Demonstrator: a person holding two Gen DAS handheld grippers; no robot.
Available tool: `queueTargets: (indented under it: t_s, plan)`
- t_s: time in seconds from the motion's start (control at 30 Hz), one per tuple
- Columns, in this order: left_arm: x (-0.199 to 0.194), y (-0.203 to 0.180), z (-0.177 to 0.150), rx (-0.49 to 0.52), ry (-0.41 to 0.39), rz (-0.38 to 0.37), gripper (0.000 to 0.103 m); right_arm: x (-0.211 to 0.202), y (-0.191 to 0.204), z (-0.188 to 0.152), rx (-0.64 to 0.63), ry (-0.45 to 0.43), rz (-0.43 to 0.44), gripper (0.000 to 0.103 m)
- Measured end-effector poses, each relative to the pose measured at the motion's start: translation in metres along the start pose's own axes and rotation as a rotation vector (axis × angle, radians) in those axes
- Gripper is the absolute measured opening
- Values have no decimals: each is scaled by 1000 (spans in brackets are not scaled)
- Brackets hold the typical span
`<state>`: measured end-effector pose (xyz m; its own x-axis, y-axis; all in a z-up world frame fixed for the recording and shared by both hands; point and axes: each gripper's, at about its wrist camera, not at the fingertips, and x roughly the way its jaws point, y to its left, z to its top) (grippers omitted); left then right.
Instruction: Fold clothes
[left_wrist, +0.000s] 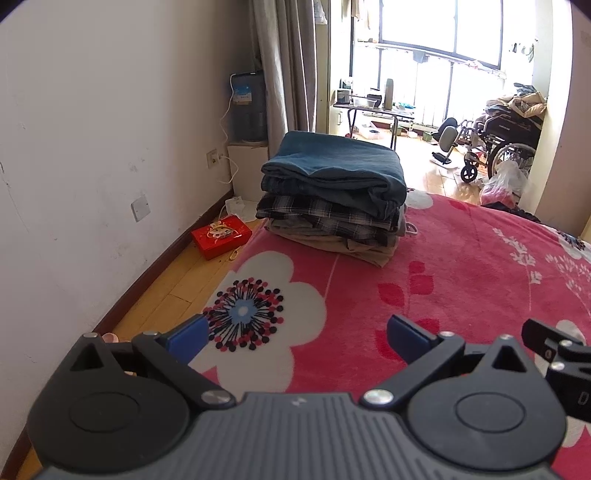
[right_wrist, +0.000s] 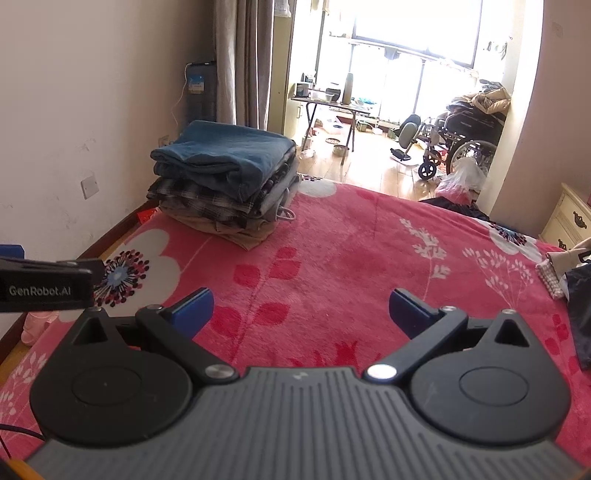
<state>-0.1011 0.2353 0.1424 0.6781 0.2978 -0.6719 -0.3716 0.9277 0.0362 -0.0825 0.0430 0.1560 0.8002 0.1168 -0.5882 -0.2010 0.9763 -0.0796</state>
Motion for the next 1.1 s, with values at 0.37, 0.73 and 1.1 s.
queueTargets:
  t_s: [0.37,0.73,1.1]
  plan:
    - [-2,2,0,27,-21,30,103,-2,3,1,8,2,0,102]
    - [-9,5,4,37,-47,36,103,-2,10,3,16,11,1,102]
    - [-16,7,4,45,-68,56,103,-5,17,3,16,17,18,102]
